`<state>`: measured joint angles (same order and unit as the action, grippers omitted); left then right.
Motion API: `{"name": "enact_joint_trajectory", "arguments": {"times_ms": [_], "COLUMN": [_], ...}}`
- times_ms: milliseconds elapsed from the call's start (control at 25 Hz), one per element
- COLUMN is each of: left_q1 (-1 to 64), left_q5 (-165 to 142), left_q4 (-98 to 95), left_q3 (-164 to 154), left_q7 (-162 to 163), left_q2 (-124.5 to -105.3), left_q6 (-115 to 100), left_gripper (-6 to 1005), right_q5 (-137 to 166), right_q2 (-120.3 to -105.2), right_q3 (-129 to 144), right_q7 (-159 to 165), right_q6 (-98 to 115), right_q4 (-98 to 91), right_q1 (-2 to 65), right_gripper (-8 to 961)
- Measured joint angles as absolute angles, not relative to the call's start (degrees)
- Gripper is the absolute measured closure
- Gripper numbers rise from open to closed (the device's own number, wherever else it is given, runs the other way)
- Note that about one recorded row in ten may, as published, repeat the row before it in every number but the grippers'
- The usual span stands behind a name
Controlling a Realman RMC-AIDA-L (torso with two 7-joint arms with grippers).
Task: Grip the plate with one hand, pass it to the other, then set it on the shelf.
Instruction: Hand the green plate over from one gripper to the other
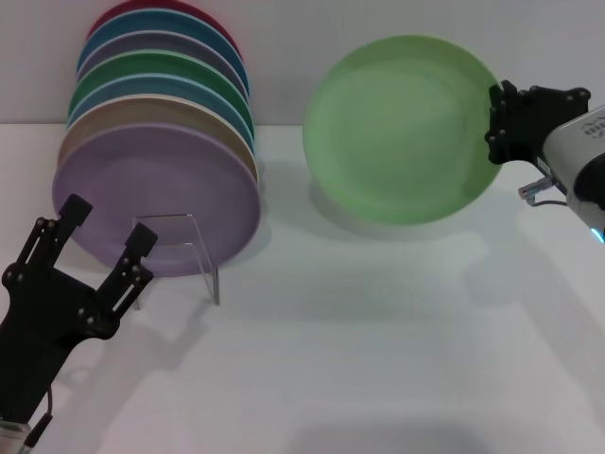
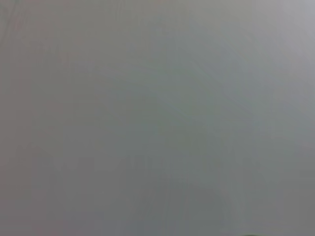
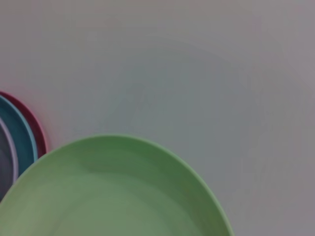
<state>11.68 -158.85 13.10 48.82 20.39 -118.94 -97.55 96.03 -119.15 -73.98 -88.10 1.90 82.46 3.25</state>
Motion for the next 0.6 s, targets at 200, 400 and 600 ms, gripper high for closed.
{"name": "enact_joint_trajectory", "arguments": {"times_ms": [200, 400, 600], "left_q1": [11.73, 11.99, 12.14], "left_q5": [-158.62, -158.54, -158.54], "left_q4": [13.25, 13.28, 13.28], "left_q3": [48.78, 48.78, 48.78], "left_q7": [20.39, 20.39, 20.39], "left_q2": [-118.92, -118.91, -118.82], "left_q6": [-97.00, -96.66, -96.55], "left_gripper": [196, 196, 195], "right_q5": [102.04, 113.50, 117.05], "right_q2": [-119.15, -119.13, -118.88], "right_q3": [-70.73, -61.89, -53.95], "right_q7": [-88.13, -88.11, -83.50], "right_q6": [8.21, 22.47, 37.95], "right_q4": [82.14, 80.87, 75.10], "right_q1": [4.03, 3.70, 5.16], "right_gripper": [937, 937, 937]}}
